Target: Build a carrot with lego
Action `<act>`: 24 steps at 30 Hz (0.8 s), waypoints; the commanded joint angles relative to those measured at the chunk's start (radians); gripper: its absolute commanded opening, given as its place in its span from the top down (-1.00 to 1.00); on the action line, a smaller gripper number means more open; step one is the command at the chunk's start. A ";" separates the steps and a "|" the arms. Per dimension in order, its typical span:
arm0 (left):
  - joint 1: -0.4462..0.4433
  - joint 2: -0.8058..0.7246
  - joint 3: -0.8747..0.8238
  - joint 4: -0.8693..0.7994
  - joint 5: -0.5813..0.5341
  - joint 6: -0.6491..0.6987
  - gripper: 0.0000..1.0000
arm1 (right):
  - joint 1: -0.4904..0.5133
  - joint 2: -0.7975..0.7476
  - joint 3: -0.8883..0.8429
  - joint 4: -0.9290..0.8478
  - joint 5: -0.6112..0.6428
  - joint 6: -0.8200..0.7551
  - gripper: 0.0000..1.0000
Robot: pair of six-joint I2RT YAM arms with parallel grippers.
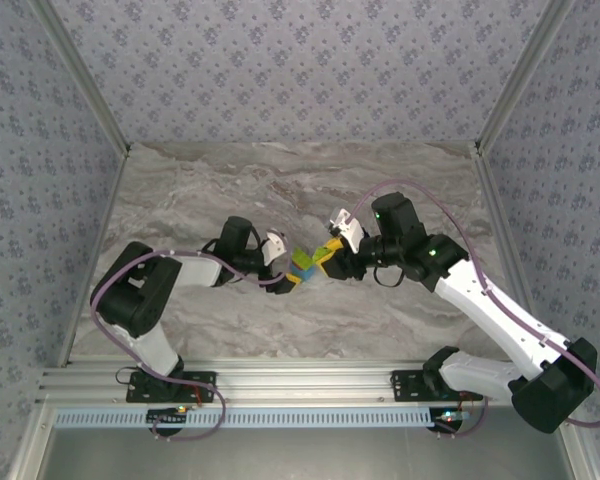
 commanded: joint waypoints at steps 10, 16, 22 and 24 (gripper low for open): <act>-0.004 0.000 0.043 0.046 -0.108 -0.050 -0.90 | 0.004 0.013 -0.010 0.040 -0.037 0.025 0.41; -0.001 0.043 0.101 -0.005 -0.017 -0.042 -0.92 | 0.007 0.014 -0.010 0.036 -0.036 0.022 0.41; -0.010 0.057 0.118 -0.024 -0.013 -0.033 -0.94 | 0.006 0.013 -0.010 0.030 -0.038 0.019 0.41; -0.011 0.060 0.121 -0.027 -0.011 -0.032 -0.94 | 0.008 0.013 -0.008 0.028 -0.037 0.017 0.41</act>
